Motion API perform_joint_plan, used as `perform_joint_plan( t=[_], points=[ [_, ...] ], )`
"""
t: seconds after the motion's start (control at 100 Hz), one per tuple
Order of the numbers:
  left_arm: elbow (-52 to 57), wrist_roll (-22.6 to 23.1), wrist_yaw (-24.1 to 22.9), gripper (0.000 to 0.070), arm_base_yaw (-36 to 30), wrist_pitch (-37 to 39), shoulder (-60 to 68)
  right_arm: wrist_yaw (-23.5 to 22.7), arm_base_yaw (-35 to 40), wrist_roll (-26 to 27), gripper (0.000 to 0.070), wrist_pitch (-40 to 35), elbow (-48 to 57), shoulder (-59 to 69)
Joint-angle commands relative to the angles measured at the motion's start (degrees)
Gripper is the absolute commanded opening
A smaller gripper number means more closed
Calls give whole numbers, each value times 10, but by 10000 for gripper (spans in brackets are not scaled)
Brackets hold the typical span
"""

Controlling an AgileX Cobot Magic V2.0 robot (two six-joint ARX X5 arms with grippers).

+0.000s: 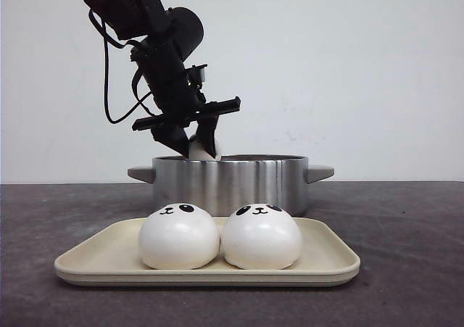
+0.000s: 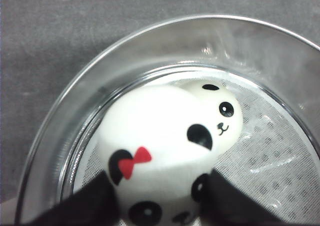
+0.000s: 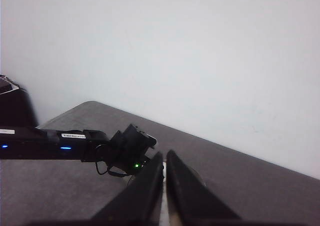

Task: Steam buns
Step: 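Lower the bun into the pot and open the left gripper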

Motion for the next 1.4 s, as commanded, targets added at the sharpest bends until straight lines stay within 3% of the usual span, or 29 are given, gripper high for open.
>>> perform_joint_plan(
  t=[0.0, 0.16, 0.32, 0.49, 0.66, 0.91, 1.03, 1.39],
  points=[
    [14, -5, 1, 341, -3, 2, 16, 0, 6, 6, 2, 6, 13, 6],
    [14, -5, 1, 483, -3, -2, 17, 0, 6, 6, 2, 6, 13, 6],
    [14, -5, 1, 498, -3, -2, 17, 0, 6, 7, 2, 6, 13, 6],
    [14, -5, 1, 608, -3, -2, 17, 0, 6, 7, 2, 5, 13, 6],
    [42, -5, 0, 608, -3, -46, 14, 0, 5, 7, 2, -2, 10, 10],
    [177, -5, 0, 596, -4, -152, 4, 1, 5, 7, 2, -23, -24, 36],
    [228, -5, 0, 596, -5, -180, -24, 1, 5, 36, 2, -14, -56, 53],
    [232, 5, 11, 596, -3, -292, -204, 0, -2, 115, 2, 104, -238, 74]
  ],
)
